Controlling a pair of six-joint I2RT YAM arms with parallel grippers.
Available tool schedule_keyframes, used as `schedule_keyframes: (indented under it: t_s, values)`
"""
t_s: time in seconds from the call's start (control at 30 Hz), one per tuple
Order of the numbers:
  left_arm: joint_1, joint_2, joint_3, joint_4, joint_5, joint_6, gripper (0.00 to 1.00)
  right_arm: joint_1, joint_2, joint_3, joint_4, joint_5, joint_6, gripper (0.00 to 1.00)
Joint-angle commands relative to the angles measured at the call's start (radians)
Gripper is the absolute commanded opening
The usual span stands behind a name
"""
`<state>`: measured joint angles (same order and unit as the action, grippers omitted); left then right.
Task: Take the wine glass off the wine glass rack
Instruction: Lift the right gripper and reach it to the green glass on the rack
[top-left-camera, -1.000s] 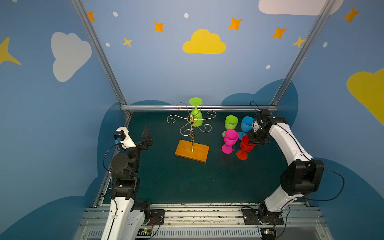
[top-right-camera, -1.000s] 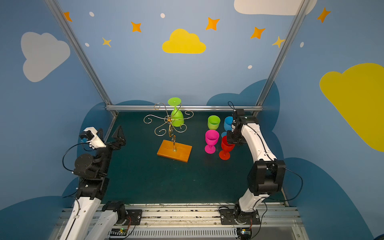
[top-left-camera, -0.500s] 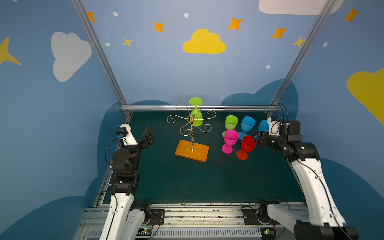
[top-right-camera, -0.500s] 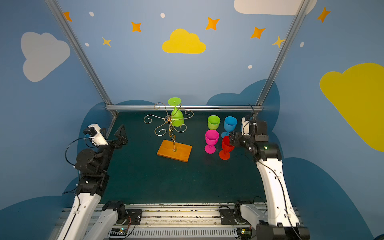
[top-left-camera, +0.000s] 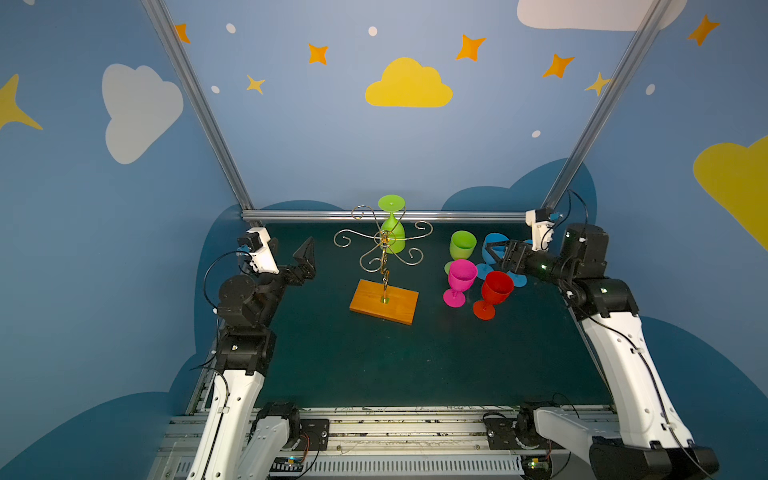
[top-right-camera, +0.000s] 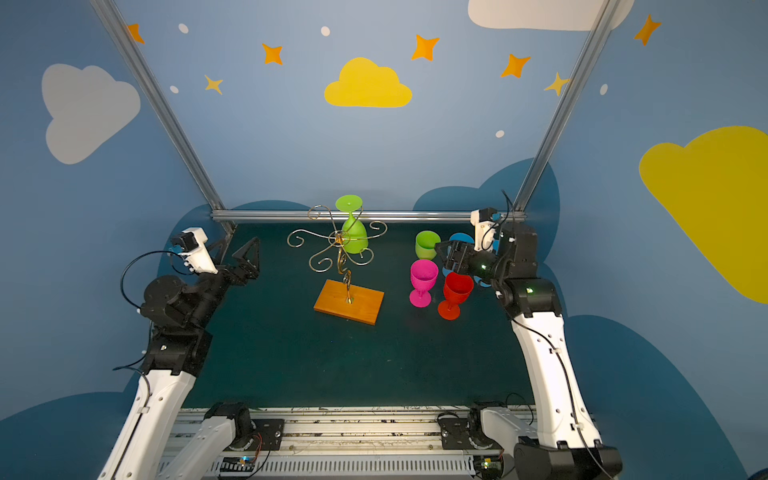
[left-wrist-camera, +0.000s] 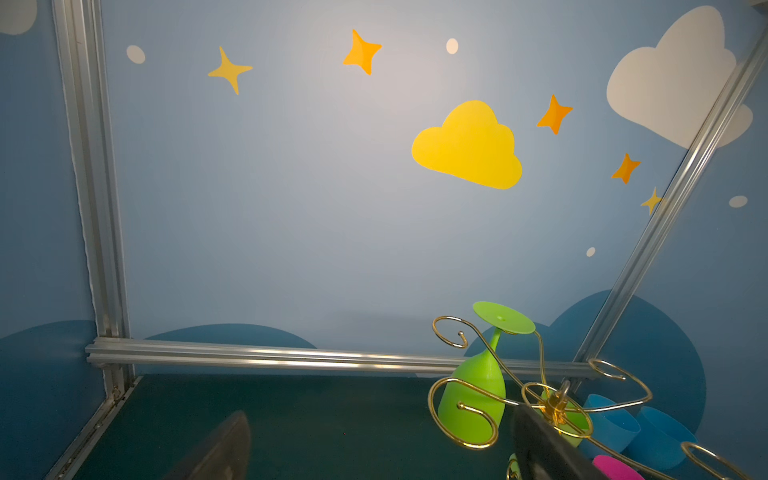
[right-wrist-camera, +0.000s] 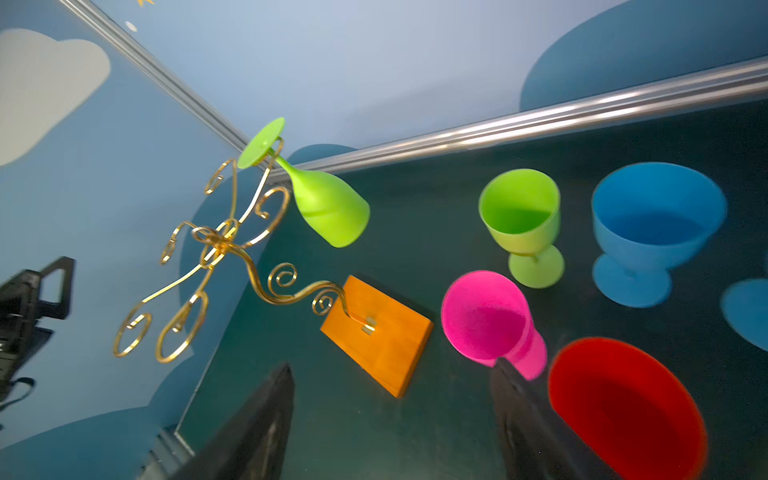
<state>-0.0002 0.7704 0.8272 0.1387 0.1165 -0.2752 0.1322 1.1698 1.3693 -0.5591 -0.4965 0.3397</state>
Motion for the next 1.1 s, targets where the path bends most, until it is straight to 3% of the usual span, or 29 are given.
schedule_keyframes:
  t_s: [0.0, 0.27, 0.6, 1.07]
  values:
    - [0.005, -0.019, -0.033, 0.040, 0.012, 0.017, 0.97, 0.049, 0.071, 0.088, 0.100, -0.060, 0.033, 0.74]
    - [0.005, -0.039, -0.082, 0.074, -0.001, 0.037, 0.97, 0.159, 0.349, 0.333, 0.126, -0.060, 0.041, 0.74]
    - [0.005, -0.056, -0.110, 0.071, -0.020, 0.054, 0.97, 0.220, 0.679, 0.668, 0.072, -0.079, 0.037, 0.73]
    - [0.006, -0.062, -0.116, 0.063, -0.018, 0.054, 0.97, 0.306, 0.943, 0.985, 0.039, -0.079, 0.087, 0.72]
